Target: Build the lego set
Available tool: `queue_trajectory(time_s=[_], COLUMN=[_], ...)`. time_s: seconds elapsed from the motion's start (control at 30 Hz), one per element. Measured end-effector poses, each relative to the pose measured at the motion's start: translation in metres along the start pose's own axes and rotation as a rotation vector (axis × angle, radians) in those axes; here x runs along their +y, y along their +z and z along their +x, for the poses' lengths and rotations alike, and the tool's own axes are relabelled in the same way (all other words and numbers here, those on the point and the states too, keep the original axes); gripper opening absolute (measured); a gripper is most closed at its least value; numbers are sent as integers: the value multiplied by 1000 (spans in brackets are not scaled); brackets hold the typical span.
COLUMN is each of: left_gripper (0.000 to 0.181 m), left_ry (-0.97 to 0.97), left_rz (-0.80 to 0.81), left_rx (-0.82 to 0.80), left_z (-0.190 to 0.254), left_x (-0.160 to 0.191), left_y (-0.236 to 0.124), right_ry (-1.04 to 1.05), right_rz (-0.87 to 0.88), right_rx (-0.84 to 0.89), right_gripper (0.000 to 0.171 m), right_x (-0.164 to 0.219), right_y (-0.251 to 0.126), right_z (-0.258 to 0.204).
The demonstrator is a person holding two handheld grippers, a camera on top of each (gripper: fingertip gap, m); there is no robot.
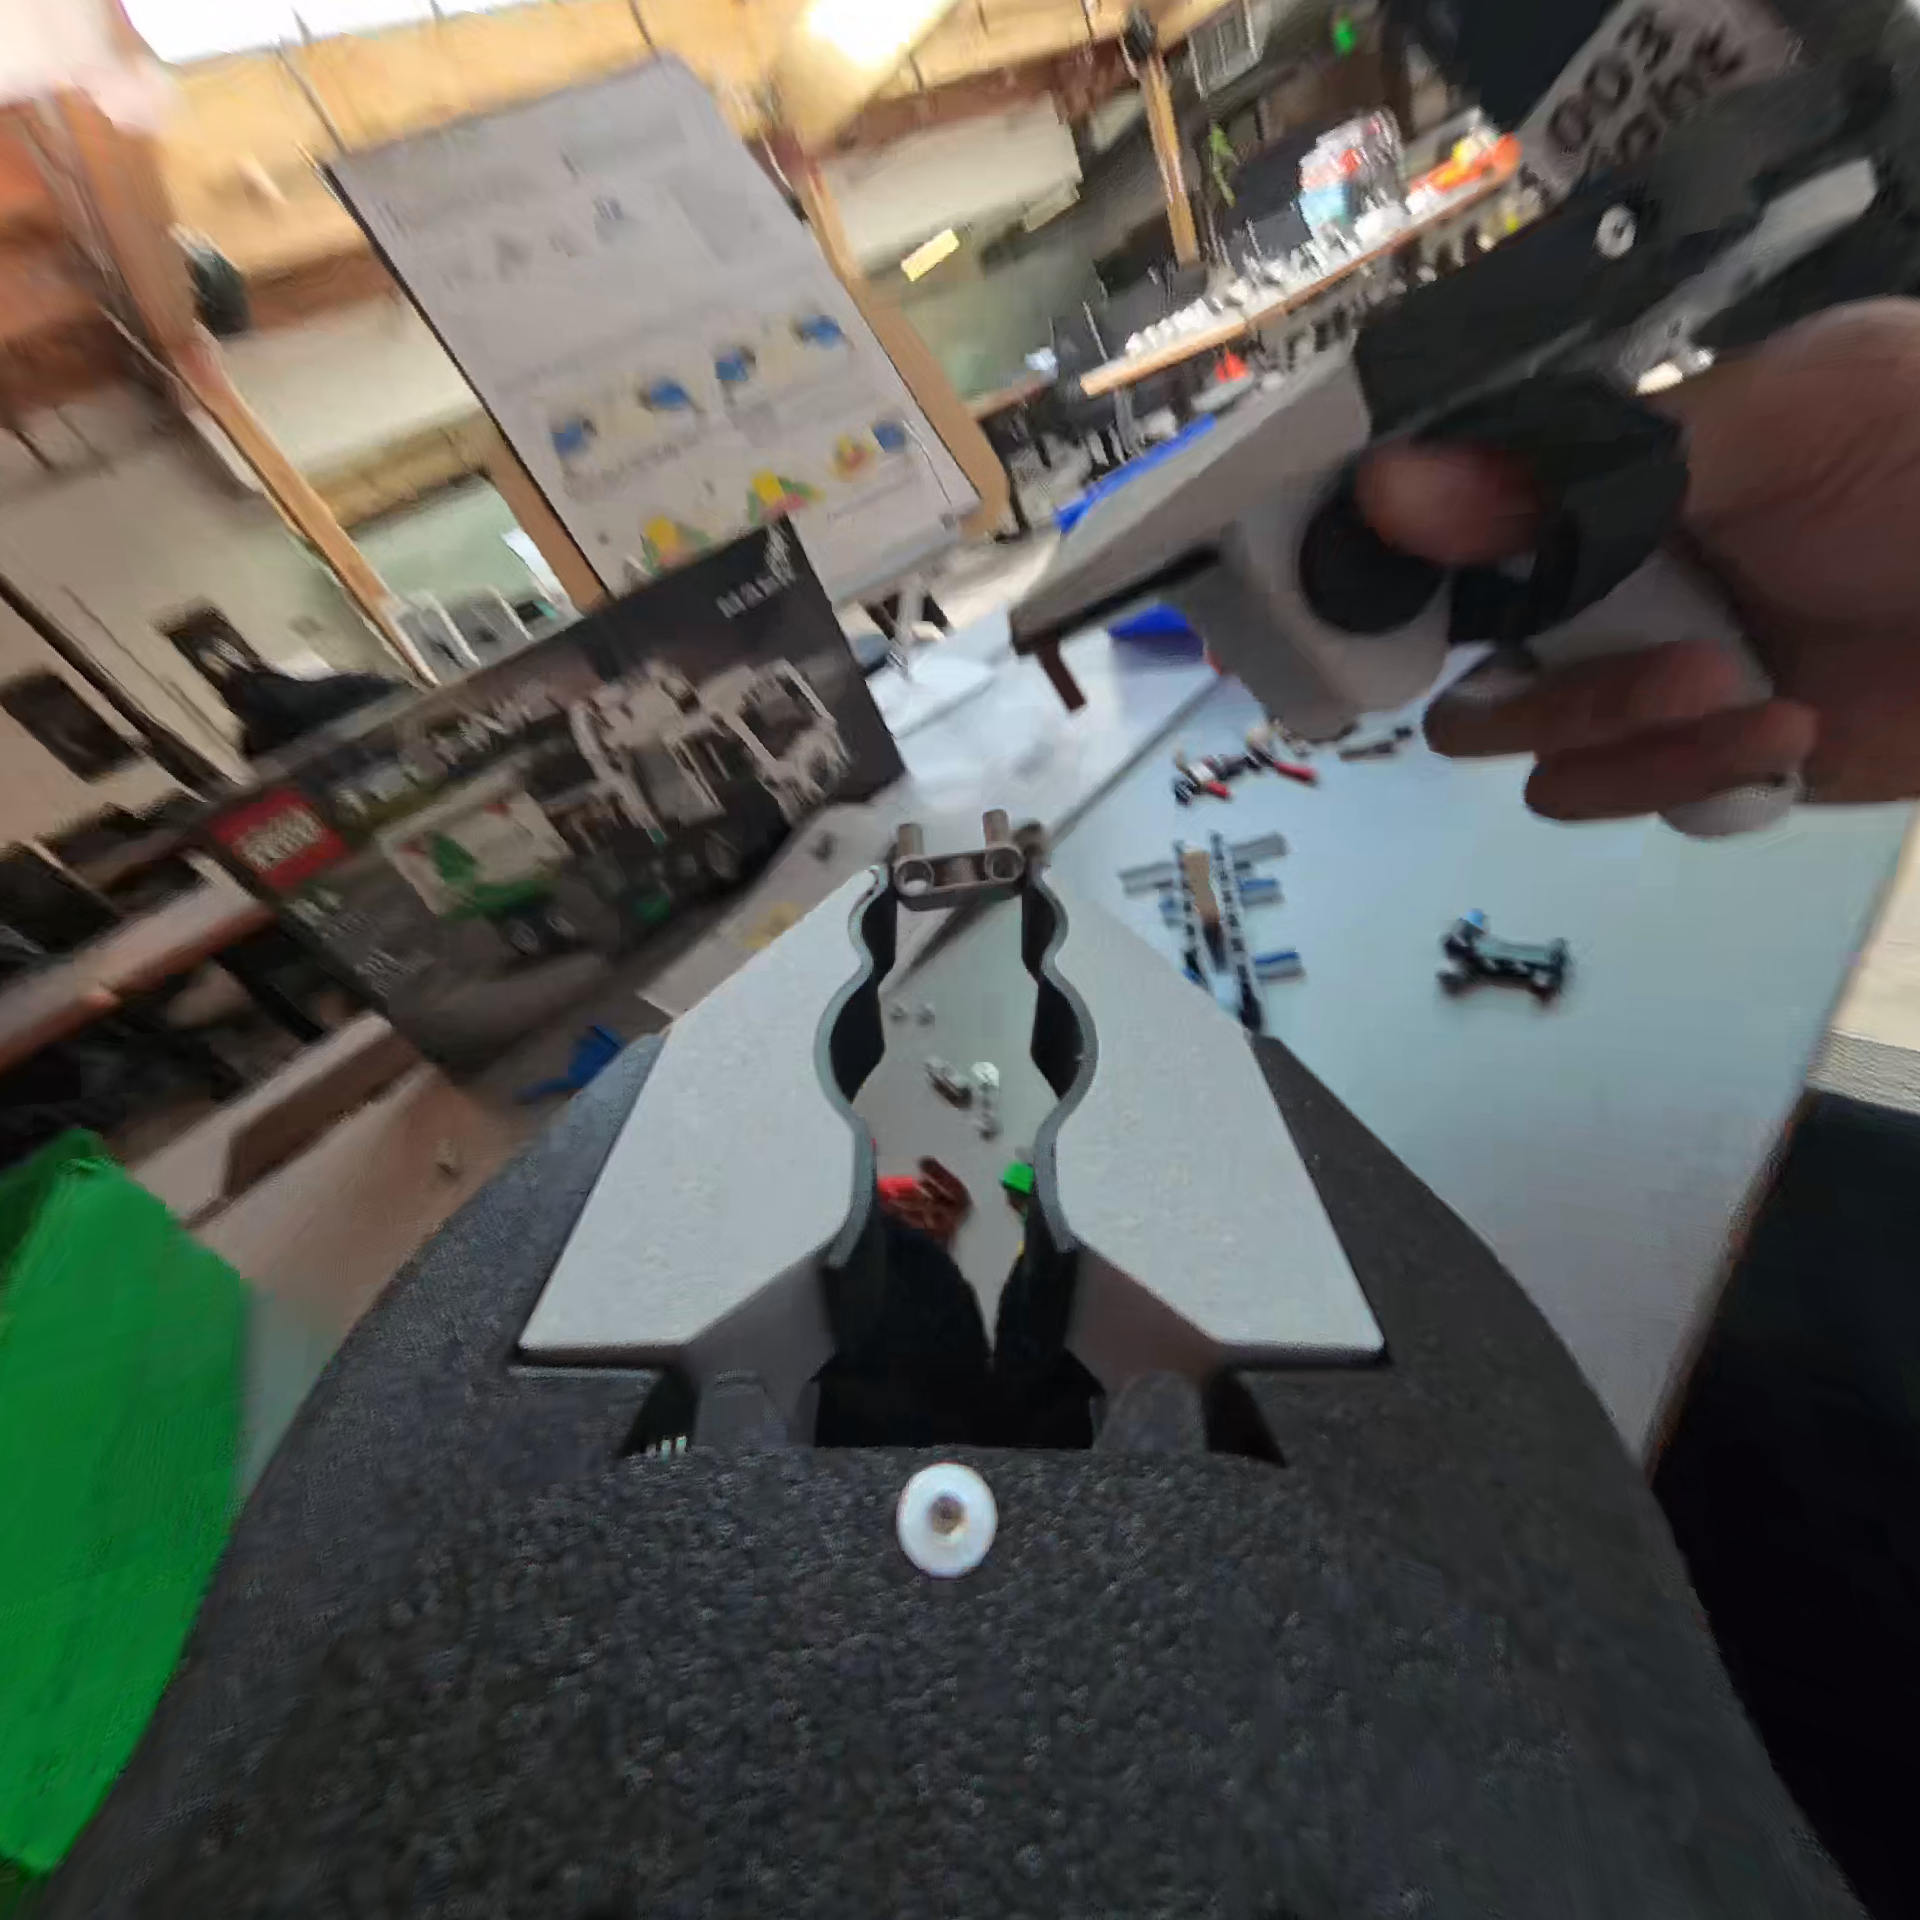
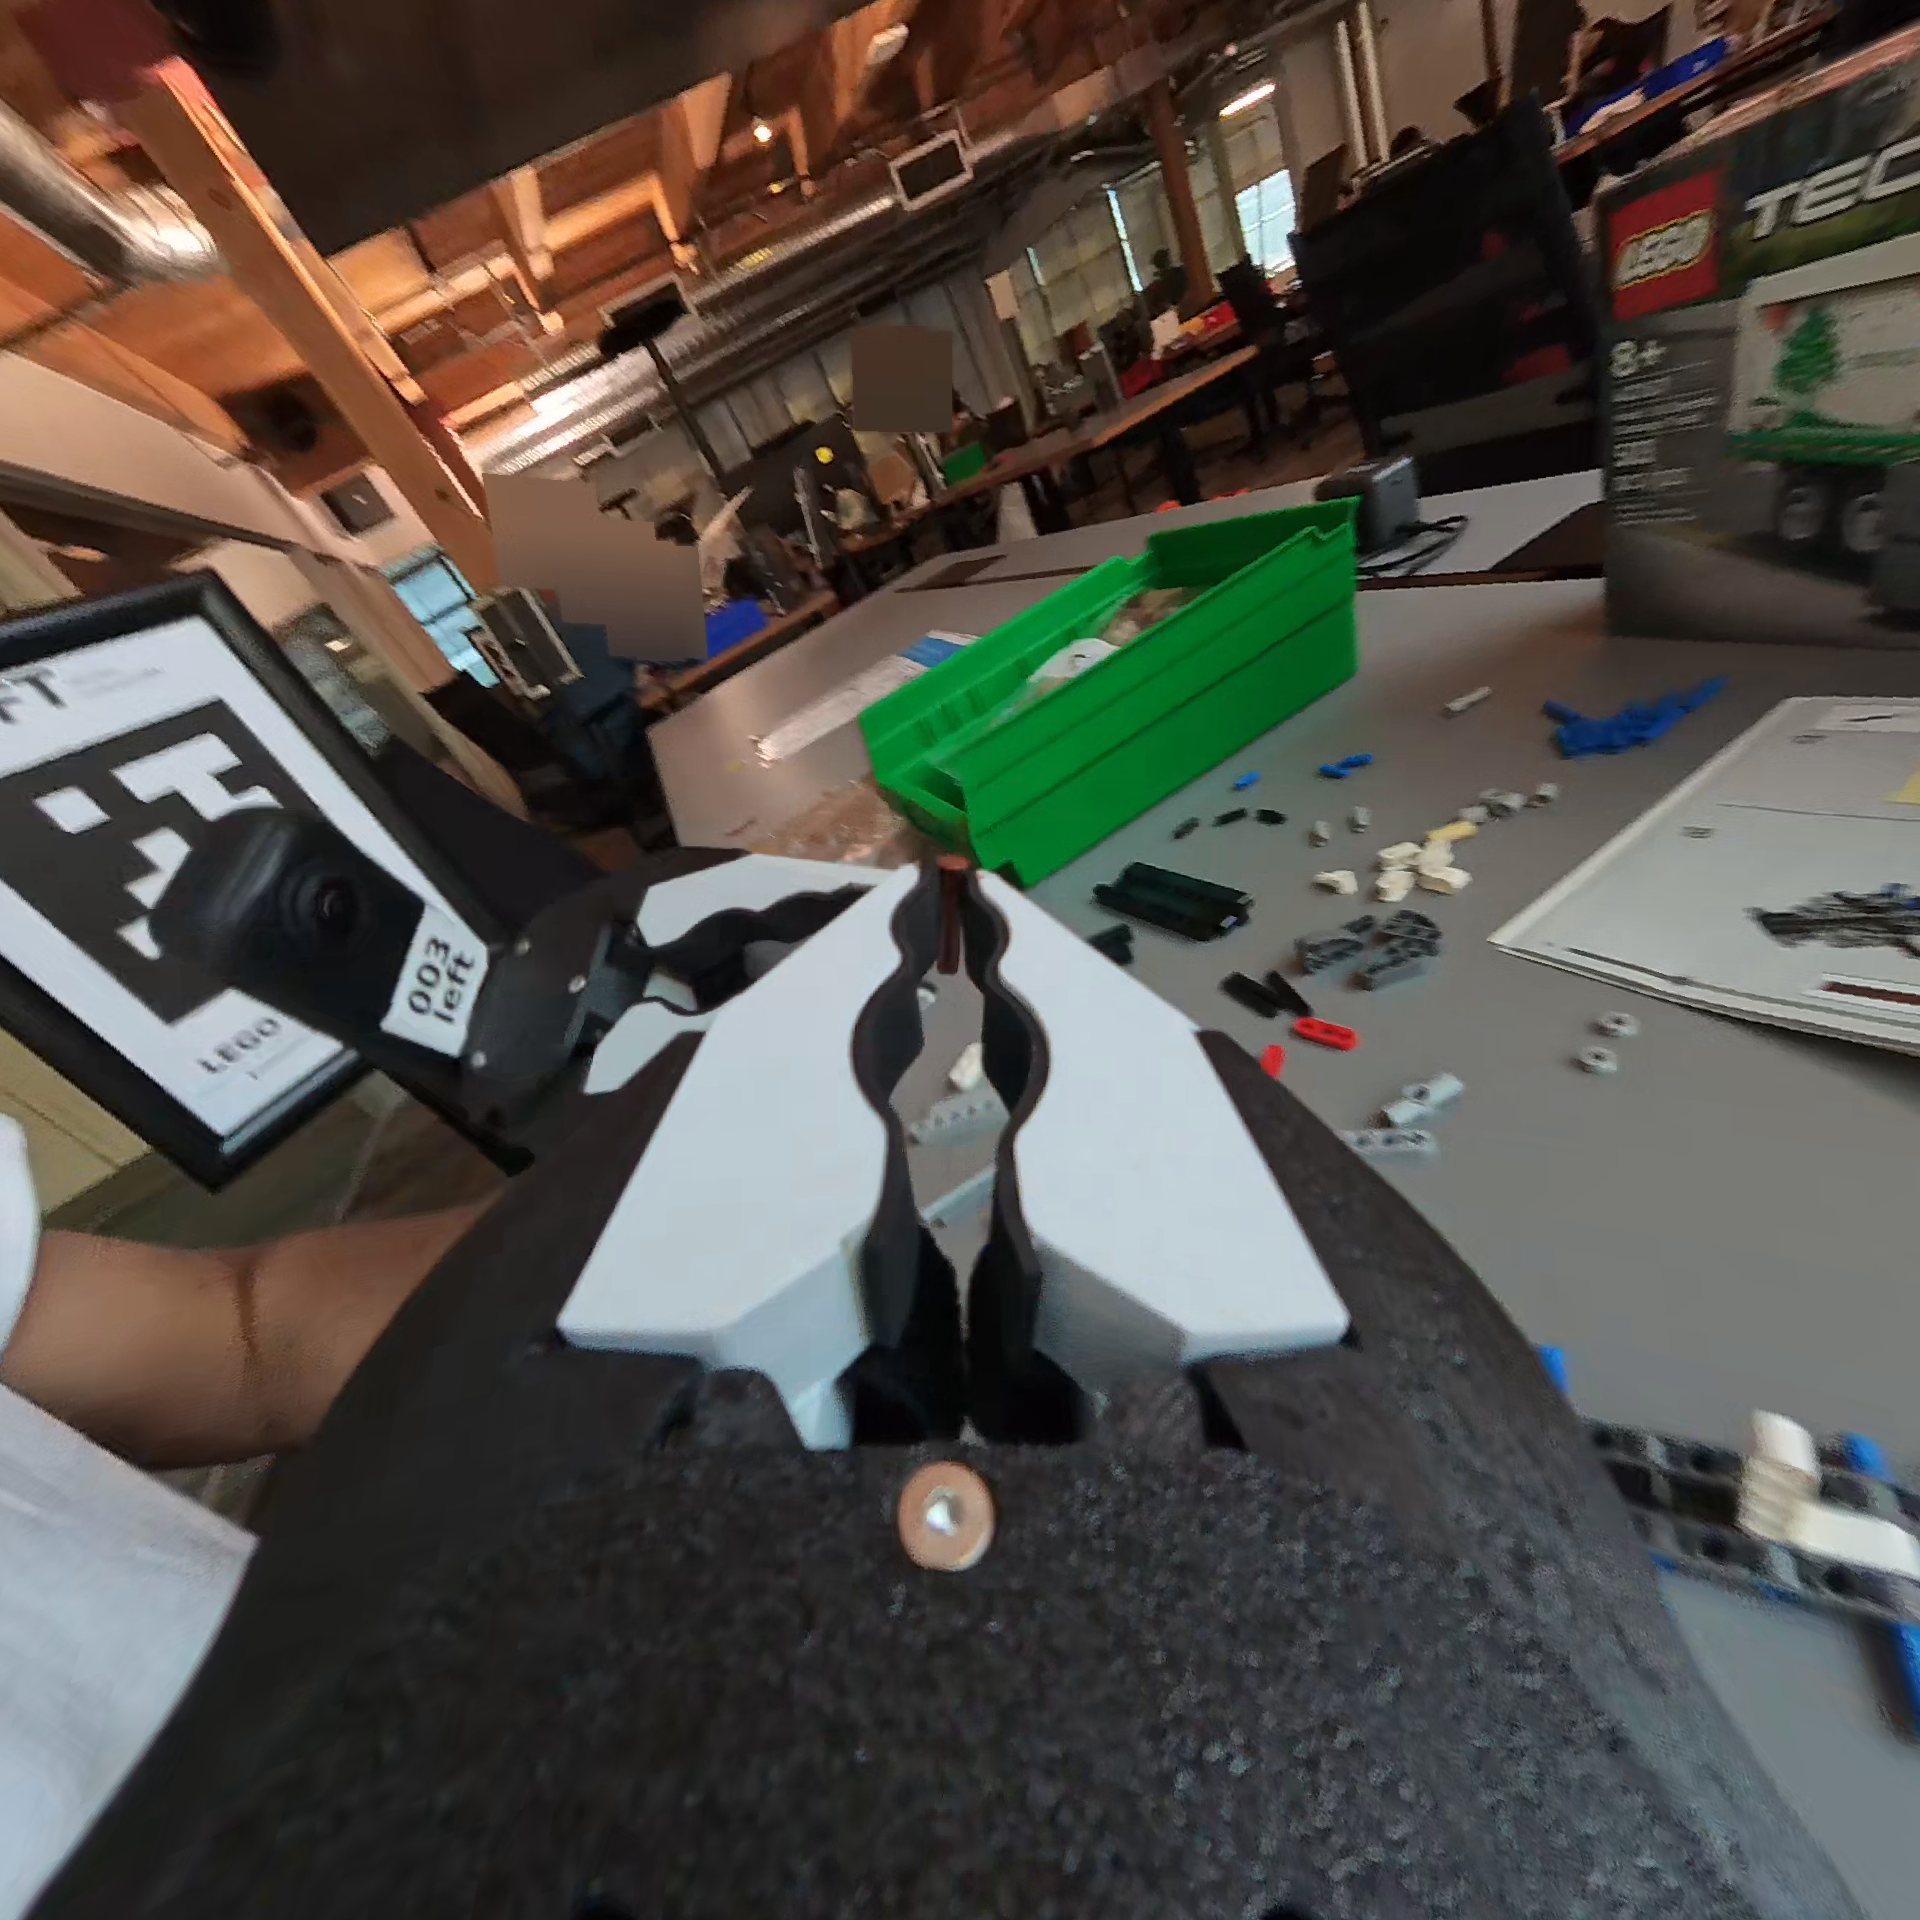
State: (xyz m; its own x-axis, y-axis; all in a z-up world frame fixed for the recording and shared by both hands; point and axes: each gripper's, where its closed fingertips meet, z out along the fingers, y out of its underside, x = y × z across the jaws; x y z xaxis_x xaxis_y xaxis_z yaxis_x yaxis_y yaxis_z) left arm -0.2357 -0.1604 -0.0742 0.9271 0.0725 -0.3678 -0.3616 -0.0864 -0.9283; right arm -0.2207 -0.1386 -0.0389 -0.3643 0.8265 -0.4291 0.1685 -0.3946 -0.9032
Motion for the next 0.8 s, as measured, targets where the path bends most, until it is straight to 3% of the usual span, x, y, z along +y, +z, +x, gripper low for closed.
queue_trajectory(time_s=[0.07, 0.17, 0.23, 0.37, 0.53, 0.8], left_gripper=[22, 23, 23, 23, 23, 35], left_ry=[-194, -378, -384, -336, -362, -383], left_rz=[-235, -463, -586, -748, -891, -873], left_rx=[146, 291, 321, 320, 275, 225], left_z=[24, 63, 78, 84, 86, 86], left_x=[42, 81, 100, 107, 107, 94], left_y=[4, 1, 2, 4, 7, 17], right_ry=[-68, -135, -103, -16, -53, -57], right_rz=[-81, -162, -168, -86, 22, -26], right_rx=[75, 180, 199, 193, 169, 106], right_gripper=[0, 0, 0, 0, 0, 0], right_x=[10, 29, 43, 60, 63, 68], right_y=[-21, -56, -75, -102, -119, -113], right_z=[18, 45, 54, 55, 47, 44])
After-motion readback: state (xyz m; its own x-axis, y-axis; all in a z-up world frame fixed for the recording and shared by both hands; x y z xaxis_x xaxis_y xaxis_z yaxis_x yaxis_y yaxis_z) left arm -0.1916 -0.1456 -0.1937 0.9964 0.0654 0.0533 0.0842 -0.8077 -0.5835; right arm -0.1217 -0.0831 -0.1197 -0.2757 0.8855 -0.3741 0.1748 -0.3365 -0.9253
